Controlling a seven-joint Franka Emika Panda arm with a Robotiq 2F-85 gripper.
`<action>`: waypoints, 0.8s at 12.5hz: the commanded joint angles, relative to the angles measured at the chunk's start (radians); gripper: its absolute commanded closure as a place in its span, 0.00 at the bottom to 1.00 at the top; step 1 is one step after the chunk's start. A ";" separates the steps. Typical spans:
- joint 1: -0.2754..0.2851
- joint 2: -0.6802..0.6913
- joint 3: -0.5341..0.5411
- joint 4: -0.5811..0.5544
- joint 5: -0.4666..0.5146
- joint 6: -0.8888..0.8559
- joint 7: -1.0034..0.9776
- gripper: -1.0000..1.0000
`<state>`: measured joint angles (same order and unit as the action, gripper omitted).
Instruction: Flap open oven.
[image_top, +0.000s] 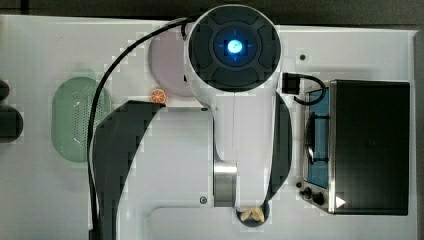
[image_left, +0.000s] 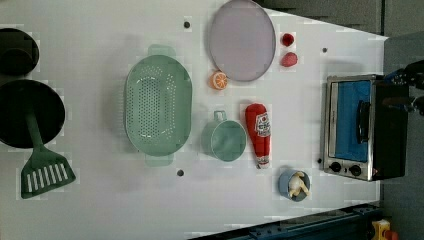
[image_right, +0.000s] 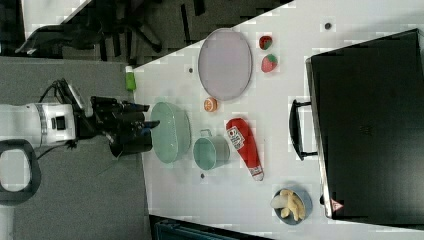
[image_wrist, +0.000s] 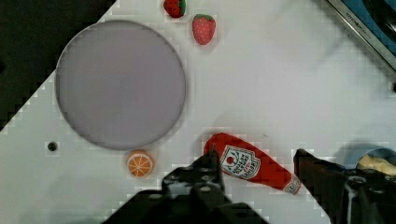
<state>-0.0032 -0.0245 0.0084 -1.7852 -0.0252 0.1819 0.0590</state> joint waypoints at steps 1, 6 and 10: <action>-0.111 -0.261 0.032 -0.120 0.020 -0.178 -0.068 0.21; -0.111 -0.261 0.032 -0.120 0.020 -0.178 -0.068 0.05; -0.112 -0.260 0.026 -0.123 0.019 -0.178 -0.068 0.54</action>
<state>-0.1026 -0.3005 0.0493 -1.8857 -0.0049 0.0185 0.0400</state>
